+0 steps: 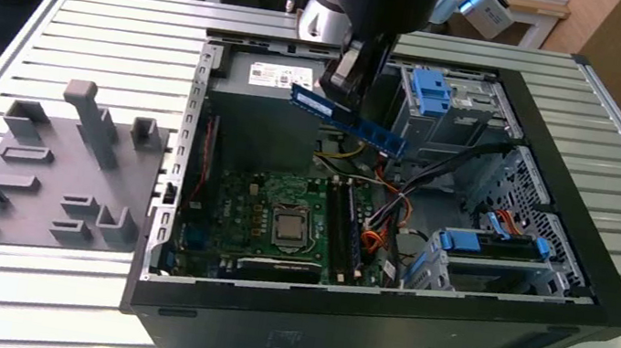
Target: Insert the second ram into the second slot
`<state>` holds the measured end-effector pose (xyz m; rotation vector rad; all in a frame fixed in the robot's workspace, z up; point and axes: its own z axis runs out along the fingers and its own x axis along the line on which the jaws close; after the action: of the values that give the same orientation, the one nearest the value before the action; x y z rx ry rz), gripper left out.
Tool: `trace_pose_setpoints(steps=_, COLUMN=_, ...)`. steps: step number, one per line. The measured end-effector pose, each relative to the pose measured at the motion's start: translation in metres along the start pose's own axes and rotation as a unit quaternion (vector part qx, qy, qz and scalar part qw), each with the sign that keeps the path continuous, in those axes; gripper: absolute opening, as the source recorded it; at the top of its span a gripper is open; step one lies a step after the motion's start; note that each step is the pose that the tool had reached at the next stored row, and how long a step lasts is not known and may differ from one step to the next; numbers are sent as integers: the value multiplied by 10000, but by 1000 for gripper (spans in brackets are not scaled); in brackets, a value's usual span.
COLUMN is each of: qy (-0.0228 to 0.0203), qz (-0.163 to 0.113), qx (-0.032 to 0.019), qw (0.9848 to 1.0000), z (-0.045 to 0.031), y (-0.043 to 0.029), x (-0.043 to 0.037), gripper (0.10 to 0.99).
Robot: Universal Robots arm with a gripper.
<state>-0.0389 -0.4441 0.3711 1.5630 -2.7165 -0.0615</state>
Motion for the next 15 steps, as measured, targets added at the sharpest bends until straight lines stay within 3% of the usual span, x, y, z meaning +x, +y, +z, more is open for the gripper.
trace_pose_setpoints(steps=8, qy=4, qz=22, qx=3, qw=10000, z=0, y=-20, x=32, gripper=137)
trace_pose_setpoints(steps=15, qy=-1, qz=272, qx=9, qw=9996, z=4, y=-21, x=33, gripper=137)
